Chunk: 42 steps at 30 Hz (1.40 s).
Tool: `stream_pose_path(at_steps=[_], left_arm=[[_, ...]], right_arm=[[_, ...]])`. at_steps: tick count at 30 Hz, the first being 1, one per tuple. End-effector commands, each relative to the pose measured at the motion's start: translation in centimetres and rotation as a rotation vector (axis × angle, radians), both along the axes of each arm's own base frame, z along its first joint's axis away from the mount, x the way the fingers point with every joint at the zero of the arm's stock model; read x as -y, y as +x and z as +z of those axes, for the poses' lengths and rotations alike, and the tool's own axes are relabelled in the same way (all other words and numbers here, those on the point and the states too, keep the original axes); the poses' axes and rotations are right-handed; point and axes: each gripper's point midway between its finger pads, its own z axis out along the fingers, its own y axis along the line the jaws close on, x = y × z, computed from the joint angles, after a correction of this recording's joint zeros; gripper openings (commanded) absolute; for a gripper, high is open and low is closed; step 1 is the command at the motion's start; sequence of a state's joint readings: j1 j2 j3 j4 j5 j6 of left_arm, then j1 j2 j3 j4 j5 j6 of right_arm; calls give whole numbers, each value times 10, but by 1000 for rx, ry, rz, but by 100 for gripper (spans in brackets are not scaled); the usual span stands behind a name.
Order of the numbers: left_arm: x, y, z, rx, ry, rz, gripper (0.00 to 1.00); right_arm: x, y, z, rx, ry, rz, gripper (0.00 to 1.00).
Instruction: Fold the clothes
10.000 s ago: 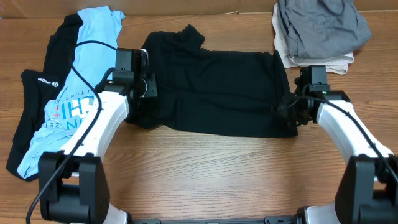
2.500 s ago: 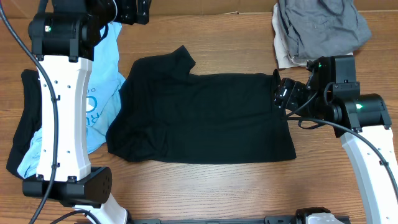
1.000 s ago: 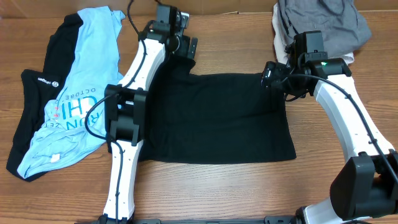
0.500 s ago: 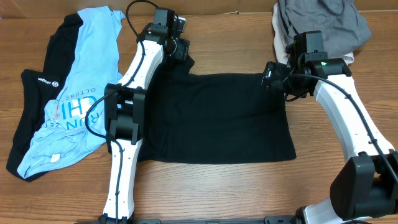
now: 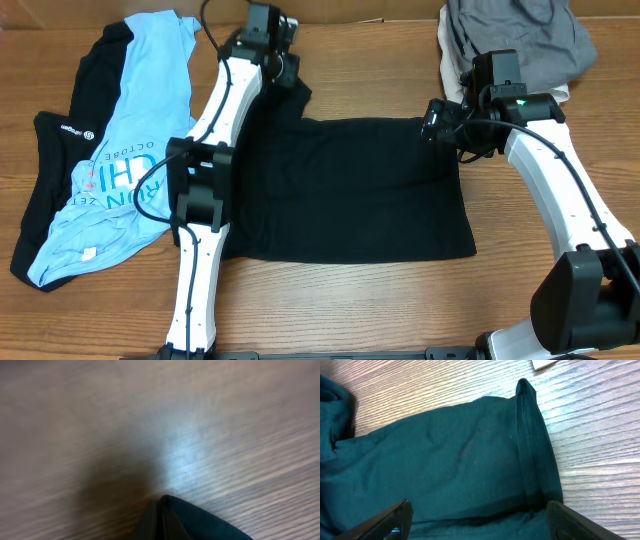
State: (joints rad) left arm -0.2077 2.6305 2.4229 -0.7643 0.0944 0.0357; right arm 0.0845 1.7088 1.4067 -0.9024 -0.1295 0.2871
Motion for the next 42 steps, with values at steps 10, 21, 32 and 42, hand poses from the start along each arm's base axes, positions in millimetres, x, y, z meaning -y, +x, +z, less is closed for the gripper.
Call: stream_pose_path(at_steps=[10,21,32,42], left_arm=[[-11,-34,171,128,-19,32,4],[-36,-137,140,-301,57,90,4],[-59,-180,114,-506,165,161,4],[-71,-215,62,-717,250,167,4]], right_arm=[[4,6,10,26,-9,-4,88],[4,3,8,8,-10,-4,88],[19,39,2,117,-109,-19,88],[47,59,-39,86,-154,-46,87]])
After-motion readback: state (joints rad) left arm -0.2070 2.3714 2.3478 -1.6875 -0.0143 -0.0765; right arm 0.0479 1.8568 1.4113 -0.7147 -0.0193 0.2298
